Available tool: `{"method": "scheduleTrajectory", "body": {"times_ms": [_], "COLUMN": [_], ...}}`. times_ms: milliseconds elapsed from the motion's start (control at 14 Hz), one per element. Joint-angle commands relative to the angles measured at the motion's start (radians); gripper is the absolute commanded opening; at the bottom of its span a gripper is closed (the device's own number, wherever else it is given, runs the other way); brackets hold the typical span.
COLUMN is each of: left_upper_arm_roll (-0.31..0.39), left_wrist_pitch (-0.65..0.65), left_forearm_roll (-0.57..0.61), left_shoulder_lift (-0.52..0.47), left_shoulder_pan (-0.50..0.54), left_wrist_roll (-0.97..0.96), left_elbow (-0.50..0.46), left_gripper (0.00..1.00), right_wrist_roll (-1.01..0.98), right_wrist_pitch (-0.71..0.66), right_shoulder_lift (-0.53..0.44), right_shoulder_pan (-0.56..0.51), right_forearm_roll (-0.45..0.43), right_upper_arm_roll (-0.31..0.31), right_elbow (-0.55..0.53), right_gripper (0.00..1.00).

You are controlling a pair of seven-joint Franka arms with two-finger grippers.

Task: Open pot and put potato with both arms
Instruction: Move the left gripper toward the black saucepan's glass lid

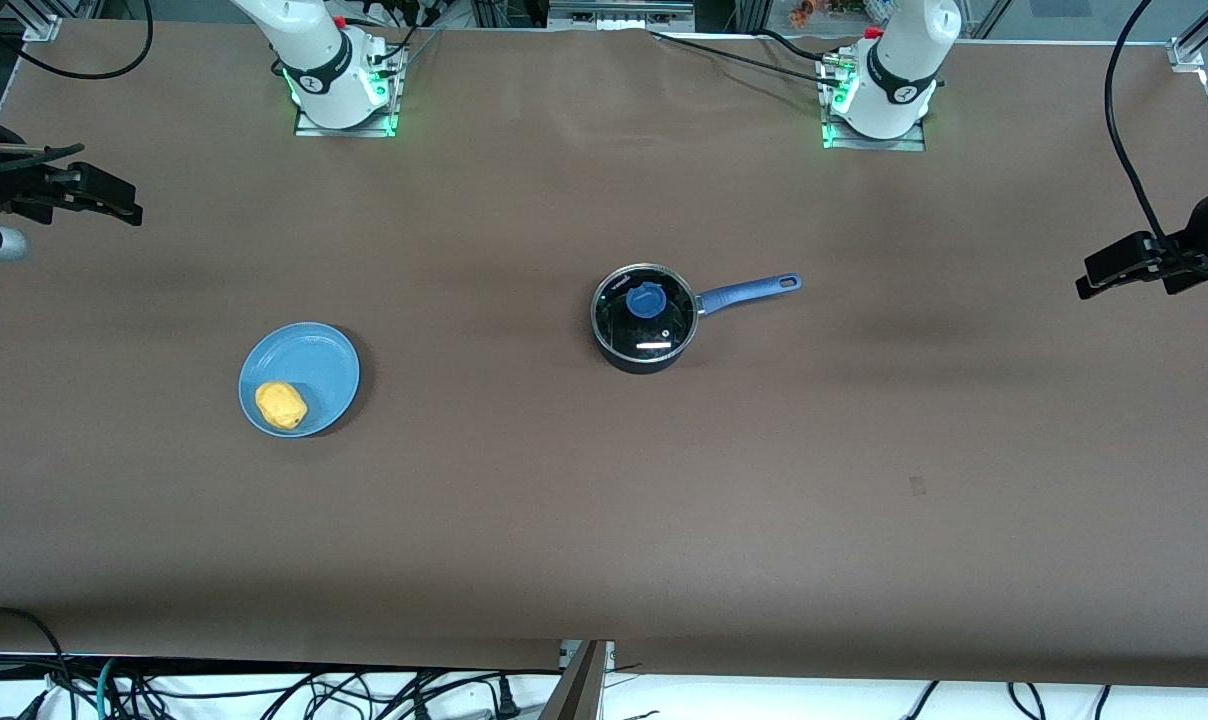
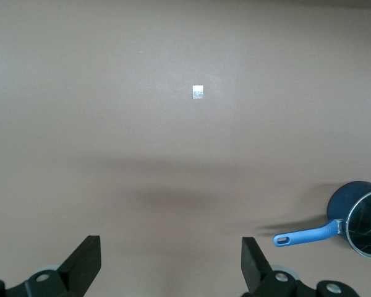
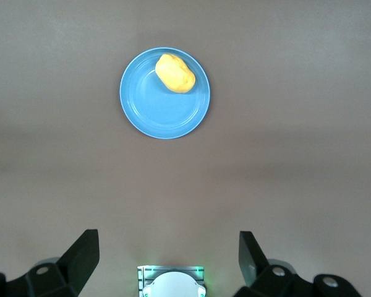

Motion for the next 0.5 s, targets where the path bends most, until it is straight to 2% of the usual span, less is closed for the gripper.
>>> {"method": "scheduleTrajectory", "body": {"times_ms": [0,286,429], "left_upper_arm_roll": [0.002,0.002,0.001], "left_wrist_pitch": [-0.005,0.006,0.030], "left_forearm_roll": [0.000,-0.010,-0.026], "left_shoulder_lift": [-0.037,-0.034,-0.022], "left_shoulder_pan": [-0.004,0.001,-0.008], "left_wrist_roll": [0.004,0.006,0.012], "left_elbow": [-0.039,-0.057,-0.143], "left_gripper": [1.00,1.00,1.00], "right_wrist_roll": [0.010,0.010,0.011], "right_wrist_pitch": [-0.011,-0.003,-0.008], "right_shoulder_lift": [0.005,0.006,0.008], "right_shoulder_pan": [0.006,0.005,-0.002], "right_forearm_roll": [-0.019,-0.023,-0.024], "right_upper_arm_roll": [0.001,0.000,-0.008], "right_elbow": [0.016,0.013,0.011], "right_gripper": [1.00,1.00,1.00]}}
